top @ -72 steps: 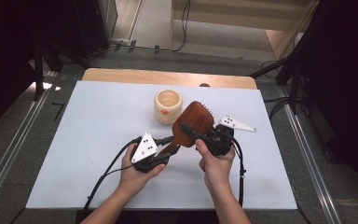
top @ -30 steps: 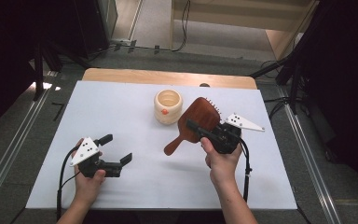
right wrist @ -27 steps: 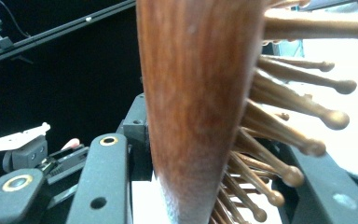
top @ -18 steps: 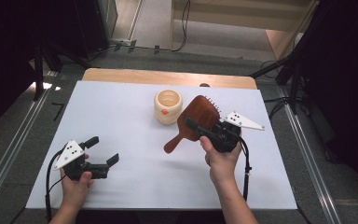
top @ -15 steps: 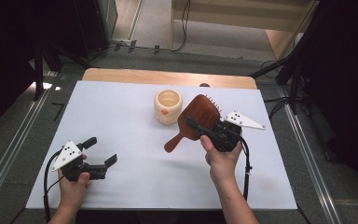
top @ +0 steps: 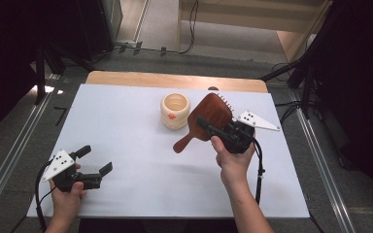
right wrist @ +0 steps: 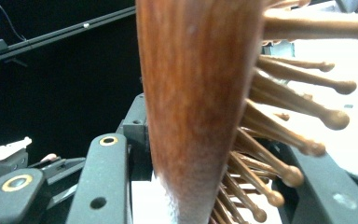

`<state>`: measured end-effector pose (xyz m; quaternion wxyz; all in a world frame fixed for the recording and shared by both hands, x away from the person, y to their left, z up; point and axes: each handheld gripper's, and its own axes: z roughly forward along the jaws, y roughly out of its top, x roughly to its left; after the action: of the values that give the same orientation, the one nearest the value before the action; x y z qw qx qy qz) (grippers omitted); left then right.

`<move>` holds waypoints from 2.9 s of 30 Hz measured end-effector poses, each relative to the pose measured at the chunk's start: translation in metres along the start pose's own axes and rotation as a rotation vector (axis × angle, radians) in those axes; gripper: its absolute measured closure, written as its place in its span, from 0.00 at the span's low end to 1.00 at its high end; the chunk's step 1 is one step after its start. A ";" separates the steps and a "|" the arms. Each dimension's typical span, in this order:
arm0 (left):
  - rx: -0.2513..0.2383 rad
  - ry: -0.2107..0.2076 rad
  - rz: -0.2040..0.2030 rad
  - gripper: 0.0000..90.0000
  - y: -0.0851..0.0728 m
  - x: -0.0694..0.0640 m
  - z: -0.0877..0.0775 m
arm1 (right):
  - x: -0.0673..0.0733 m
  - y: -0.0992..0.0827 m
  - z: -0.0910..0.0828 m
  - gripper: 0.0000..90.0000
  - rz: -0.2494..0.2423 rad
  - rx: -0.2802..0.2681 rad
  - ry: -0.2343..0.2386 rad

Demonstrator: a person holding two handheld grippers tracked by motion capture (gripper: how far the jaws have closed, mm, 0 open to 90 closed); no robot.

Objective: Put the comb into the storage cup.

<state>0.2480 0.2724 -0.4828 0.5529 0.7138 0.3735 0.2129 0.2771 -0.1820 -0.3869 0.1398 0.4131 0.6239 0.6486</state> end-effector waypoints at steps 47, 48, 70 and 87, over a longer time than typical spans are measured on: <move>-0.014 0.014 0.002 0.00 -0.008 0.001 -0.008 | -0.009 0.055 0.020 0.58 -0.068 -0.053 -0.055; -0.013 0.015 0.003 0.00 -0.008 0.001 -0.008 | -0.009 0.056 0.021 0.58 -0.070 -0.053 -0.055; -0.009 0.008 0.015 0.00 -0.008 0.000 -0.008 | -0.018 0.072 0.043 0.58 -0.089 -0.054 -0.091; -0.013 0.006 0.019 0.00 -0.008 0.000 -0.008 | -0.024 0.080 0.059 0.58 -0.088 -0.049 -0.115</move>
<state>0.2397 0.2778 -0.4881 0.5541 0.7131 0.3672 0.2227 0.3606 -0.1723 -0.3288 0.2138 0.4183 0.6163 0.6320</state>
